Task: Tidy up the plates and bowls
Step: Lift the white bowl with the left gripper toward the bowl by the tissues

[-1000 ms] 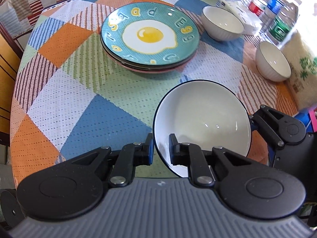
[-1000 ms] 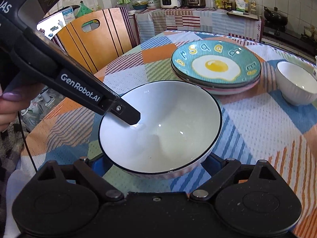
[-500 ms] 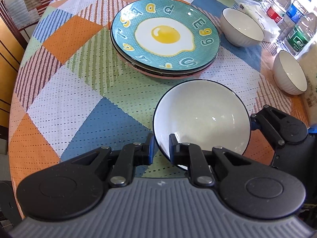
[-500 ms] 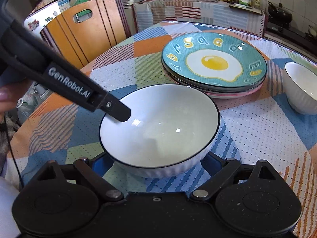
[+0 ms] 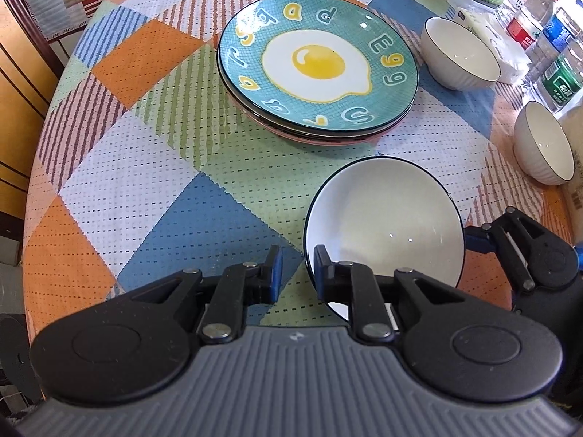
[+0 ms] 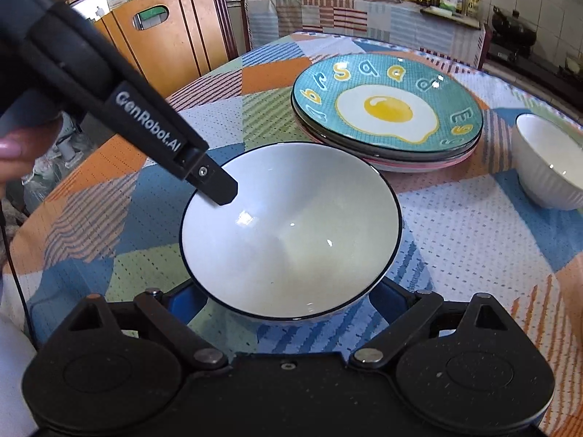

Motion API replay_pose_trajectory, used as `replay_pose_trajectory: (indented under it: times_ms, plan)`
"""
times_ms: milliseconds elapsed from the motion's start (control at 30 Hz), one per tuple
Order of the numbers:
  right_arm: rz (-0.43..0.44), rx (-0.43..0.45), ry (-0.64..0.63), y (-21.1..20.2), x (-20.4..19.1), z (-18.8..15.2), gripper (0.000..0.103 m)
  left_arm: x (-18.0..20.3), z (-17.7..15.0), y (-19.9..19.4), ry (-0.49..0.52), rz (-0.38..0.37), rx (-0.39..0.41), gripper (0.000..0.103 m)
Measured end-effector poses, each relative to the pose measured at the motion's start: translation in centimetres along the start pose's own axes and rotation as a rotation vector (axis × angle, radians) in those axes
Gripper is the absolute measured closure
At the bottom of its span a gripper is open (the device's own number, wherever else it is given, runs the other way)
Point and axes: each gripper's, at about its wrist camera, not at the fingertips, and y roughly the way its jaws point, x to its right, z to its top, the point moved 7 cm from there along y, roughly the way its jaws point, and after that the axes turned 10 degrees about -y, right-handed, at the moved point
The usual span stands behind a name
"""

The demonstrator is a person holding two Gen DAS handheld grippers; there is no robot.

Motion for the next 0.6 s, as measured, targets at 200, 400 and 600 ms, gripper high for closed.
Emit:
replay_pose_trajectory:
  times_ms: [200,400,600]
  plan:
    - [-0.015,0.016,-0.021,-2.9,0.2,0.3,0.006,1.0,-0.2,-2.8,0.067,0.060,0.037,0.085]
    - [-0.012,0.083,0.026,-8.4,2.1,0.7,0.006,3.5,-0.8,-6.6,0.162,0.040,0.068,0.083]
    - [-0.033,0.076,0.092,-13.6,4.6,0.1,0.005,6.6,-1.0,-9.3,0.229,0.022,0.086,0.078]
